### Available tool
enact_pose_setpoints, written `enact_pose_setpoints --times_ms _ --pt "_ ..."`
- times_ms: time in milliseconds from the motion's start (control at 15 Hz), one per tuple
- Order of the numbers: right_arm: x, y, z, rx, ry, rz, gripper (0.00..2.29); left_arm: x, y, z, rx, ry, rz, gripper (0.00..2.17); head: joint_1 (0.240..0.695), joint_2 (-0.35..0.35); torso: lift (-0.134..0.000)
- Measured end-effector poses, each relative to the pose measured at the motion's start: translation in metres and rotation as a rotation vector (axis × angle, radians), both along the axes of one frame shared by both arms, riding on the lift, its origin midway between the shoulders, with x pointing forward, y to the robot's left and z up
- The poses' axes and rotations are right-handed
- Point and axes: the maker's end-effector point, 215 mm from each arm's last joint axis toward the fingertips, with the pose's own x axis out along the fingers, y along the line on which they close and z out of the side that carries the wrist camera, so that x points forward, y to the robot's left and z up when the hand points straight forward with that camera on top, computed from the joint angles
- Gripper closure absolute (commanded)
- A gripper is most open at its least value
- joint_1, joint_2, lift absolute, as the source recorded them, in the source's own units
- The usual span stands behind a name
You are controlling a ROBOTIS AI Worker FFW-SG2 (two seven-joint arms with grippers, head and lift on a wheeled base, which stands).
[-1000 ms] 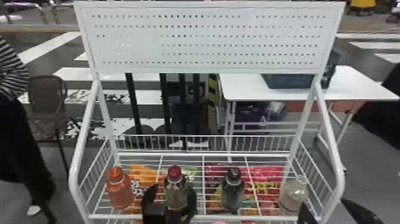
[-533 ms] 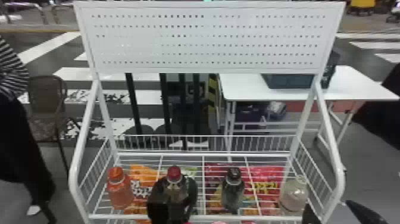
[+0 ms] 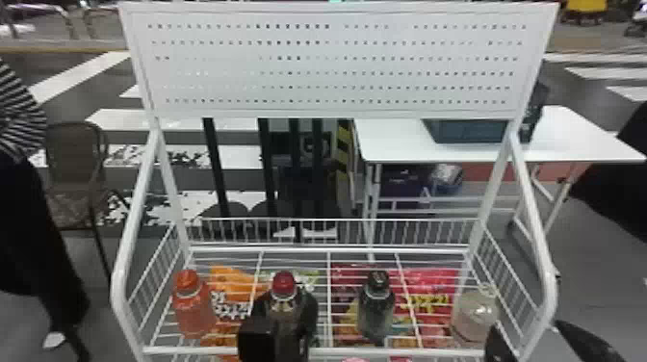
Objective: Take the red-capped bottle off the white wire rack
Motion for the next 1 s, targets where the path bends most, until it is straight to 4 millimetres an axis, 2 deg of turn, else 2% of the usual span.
enact_pose_setpoints --times_ms 200,267,533,667,867,1000 --pt "0.003 0.001 -0.002 -0.002 0.010 0.002 0.12 -0.031 0.017 0.031 0.034 0.052 0.014 2.09 0.499 0.000 0.000" --pt "0.004 0.002 -0.002 -0.003 0.010 0.003 0.12 -0.041 0.028 0.049 0.043 0.046 0.026 2.09 0.499 0.000 0.000" --pt "0.006 0.004 0.000 -0.001 0.008 0.008 0.12 -0.071 0.103 0.107 0.040 -0.041 0.144 2.09 0.499 0.000 0.000" --pt "0.006 0.004 0.002 -0.002 0.004 0.010 0.12 -0.085 0.136 0.127 0.023 -0.087 0.182 2.09 0.499 0.000 0.000" --pt "0.008 0.004 0.002 -0.002 0.010 0.009 0.12 -0.103 0.165 0.149 0.009 -0.126 0.178 2.09 0.499 0.000 0.000" --pt "0.010 0.003 0.000 -0.002 0.017 0.007 0.12 -0.107 0.171 0.144 0.017 -0.118 0.163 2.09 0.499 0.000 0.000"
